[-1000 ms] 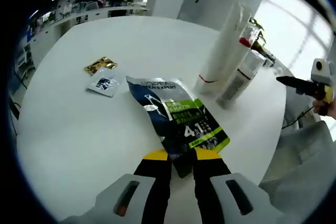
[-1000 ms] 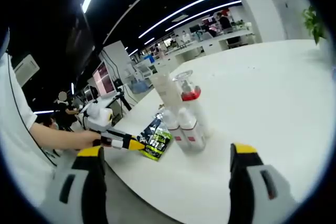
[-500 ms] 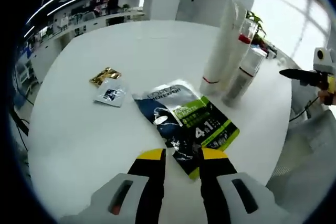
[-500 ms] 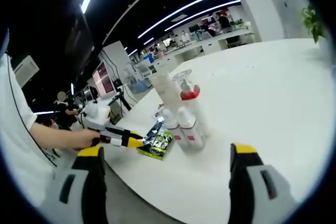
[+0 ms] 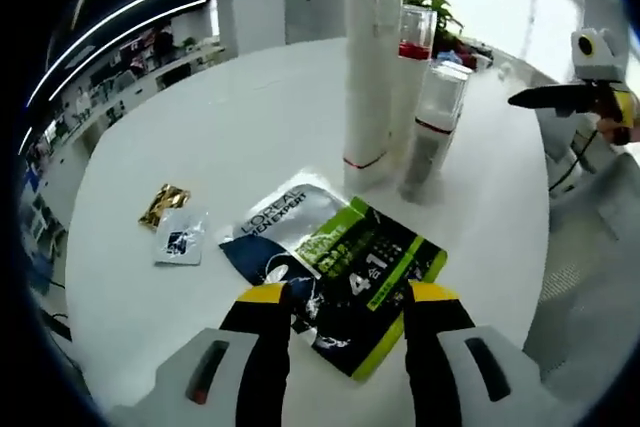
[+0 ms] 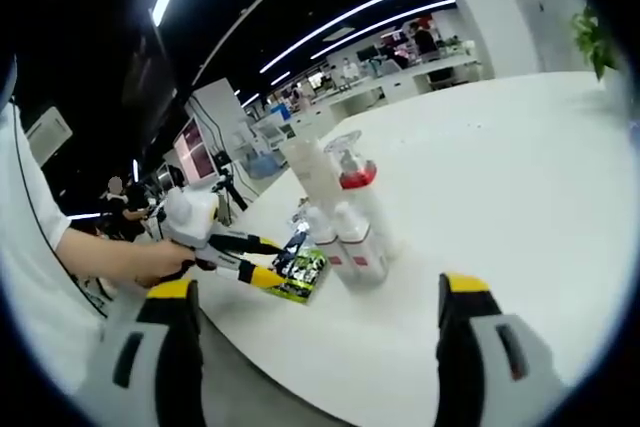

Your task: Arrange the skincare products in the storage area until every visible bottle or jar stands upright without overlapping.

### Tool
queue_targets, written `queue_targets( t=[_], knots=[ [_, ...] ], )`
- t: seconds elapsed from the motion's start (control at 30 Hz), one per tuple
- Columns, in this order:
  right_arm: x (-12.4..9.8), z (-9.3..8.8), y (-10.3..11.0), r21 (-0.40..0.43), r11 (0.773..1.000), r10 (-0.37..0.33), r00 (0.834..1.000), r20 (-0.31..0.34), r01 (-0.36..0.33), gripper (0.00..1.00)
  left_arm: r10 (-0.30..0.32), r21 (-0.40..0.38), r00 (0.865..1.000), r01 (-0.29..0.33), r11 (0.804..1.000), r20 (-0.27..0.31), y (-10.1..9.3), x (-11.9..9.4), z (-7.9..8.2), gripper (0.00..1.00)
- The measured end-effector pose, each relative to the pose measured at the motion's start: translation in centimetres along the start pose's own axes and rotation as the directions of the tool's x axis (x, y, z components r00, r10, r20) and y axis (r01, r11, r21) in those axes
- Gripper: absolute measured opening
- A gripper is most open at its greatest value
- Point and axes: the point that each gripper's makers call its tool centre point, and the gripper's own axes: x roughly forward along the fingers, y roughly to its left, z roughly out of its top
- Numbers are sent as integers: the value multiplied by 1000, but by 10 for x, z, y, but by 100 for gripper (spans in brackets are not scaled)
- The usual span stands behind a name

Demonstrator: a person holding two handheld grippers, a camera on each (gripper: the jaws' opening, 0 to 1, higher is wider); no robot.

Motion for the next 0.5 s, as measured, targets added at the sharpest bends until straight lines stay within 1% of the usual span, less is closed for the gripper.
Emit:
queue_targets(
  t=[0.17, 0.23, 0.27, 0.33, 0.5],
  knots=[
    [-3, -1, -3, 6, 1000, -9, 1000, 2, 9, 100, -12, 20, 999, 12, 1000, -30, 1, 5, -6, 46],
    [-3, -2, -4, 7, 1000, -12, 1000, 0, 12, 100, -22, 50, 999, 24, 998, -49, -1, 6, -10, 47],
    [-3, -3, -5, 8, 1000, -13, 1000, 0, 13, 100, -22, 60, 999, 24, 998, -34, 0, 6, -8, 47],
    [-3, -3, -5, 9, 1000, -15, 1000, -1, 15, 100, -27, 56, 999, 29, 998, -36, 0, 6, -8, 48],
    [-2, -2, -4, 7, 1000, -13, 1000, 2, 13, 100, -44, 75, 999, 46, 996, -29, 0, 6, -8, 48]
  ],
)
